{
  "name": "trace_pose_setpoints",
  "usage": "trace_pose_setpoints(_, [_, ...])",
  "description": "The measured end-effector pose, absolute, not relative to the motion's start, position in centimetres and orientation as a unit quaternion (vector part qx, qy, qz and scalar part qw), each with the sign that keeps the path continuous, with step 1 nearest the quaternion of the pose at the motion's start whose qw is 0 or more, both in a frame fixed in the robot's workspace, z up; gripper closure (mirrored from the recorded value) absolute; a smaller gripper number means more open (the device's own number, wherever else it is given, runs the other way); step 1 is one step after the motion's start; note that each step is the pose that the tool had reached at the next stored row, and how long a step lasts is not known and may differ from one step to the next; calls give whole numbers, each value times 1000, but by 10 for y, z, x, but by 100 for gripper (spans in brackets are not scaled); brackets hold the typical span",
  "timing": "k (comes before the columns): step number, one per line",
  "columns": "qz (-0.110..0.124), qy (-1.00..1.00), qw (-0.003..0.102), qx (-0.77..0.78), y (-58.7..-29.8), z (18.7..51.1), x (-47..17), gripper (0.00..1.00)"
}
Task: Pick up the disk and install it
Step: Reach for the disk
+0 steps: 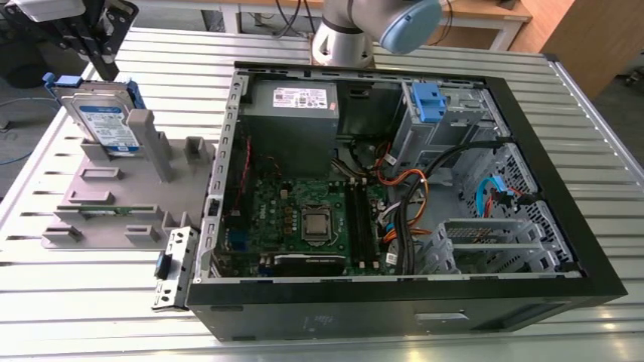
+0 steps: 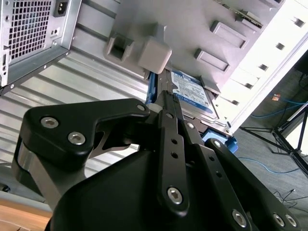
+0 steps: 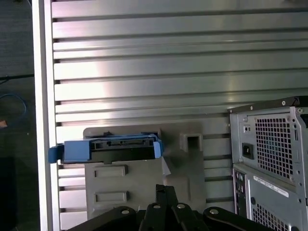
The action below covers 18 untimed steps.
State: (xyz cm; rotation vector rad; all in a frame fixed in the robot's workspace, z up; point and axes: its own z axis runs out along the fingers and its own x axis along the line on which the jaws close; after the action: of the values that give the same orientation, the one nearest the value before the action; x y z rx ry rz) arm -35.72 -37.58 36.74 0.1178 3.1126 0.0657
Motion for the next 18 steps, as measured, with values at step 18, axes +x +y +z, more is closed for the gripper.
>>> trace_pose_setpoints(18, [21, 999, 13, 38, -369, 361, -368, 89])
